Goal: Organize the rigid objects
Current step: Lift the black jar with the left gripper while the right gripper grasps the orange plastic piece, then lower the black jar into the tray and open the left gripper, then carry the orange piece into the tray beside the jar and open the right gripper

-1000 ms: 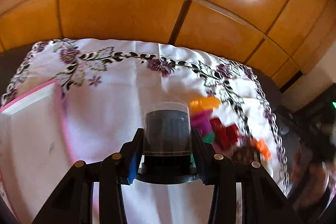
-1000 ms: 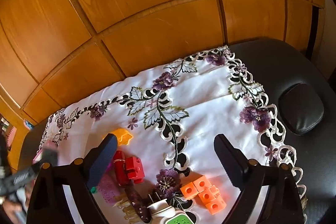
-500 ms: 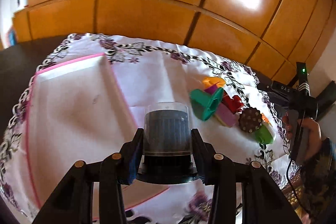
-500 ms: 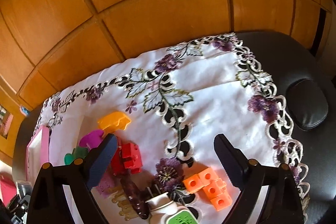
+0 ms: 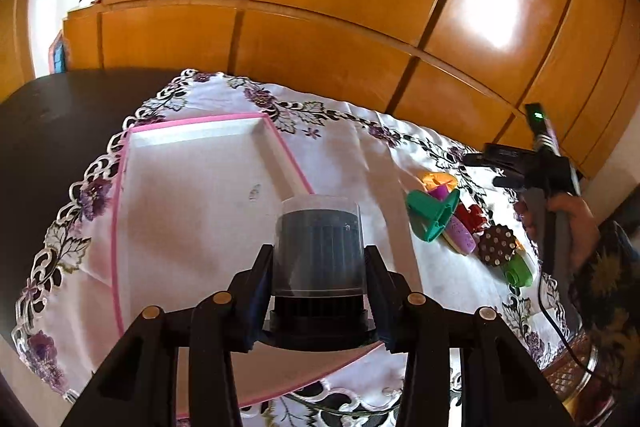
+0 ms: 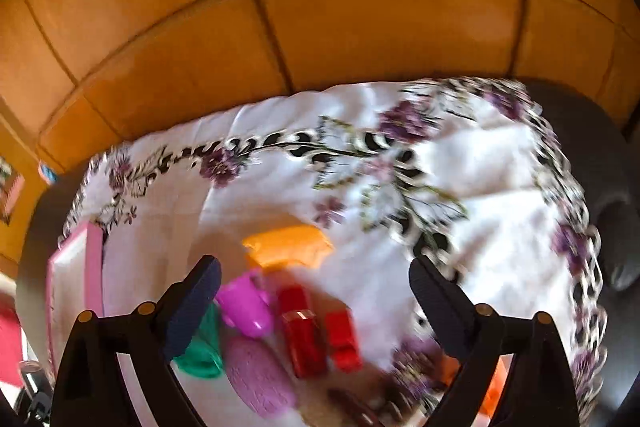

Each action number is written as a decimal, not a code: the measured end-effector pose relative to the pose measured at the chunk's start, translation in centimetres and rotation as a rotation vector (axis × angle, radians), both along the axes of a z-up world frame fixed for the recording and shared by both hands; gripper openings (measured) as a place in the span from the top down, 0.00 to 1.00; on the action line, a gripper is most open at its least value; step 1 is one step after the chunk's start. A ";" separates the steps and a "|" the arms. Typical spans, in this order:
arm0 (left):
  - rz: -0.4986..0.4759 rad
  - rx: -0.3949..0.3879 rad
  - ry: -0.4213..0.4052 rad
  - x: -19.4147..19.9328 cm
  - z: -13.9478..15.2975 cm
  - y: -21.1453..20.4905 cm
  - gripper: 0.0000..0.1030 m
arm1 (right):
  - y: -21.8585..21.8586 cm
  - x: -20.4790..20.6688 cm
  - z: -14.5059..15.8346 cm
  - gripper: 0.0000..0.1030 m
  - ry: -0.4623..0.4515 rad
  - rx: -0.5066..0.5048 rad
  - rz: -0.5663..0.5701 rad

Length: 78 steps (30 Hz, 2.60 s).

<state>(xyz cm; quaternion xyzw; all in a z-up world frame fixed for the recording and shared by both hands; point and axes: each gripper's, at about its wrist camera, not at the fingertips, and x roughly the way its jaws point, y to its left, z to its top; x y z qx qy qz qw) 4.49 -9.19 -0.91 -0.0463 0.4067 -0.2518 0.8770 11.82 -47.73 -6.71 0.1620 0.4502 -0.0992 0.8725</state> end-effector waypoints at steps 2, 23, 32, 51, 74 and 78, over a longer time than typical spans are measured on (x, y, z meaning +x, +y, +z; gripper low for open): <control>0.011 -0.005 0.005 0.1 -0.2 0.6 0.57 | 0.4 1.7 -0.5 0.05 0.042 -0.037 0.018; 0.055 -0.012 0.041 0.4 -1.0 2.2 0.57 | 2.2 5.1 -4.3 0.34 0.175 -0.132 0.091; 0.074 0.006 0.044 0.6 -1.5 2.7 0.57 | 2.7 1.1 3.6 0.34 -0.036 -0.171 0.079; 0.235 0.104 0.087 12.9 -4.1 5.1 0.57 | 13.9 -9.7 -2.4 0.34 0.008 -0.210 0.518; 0.345 0.151 0.015 4.2 -2.4 4.5 0.36 | 13.4 -8.5 -6.3 0.34 0.075 -0.180 0.527; 0.346 0.196 -0.029 2.1 -1.5 3.9 0.33 | 13.4 -8.5 -6.3 0.34 0.078 -0.177 0.525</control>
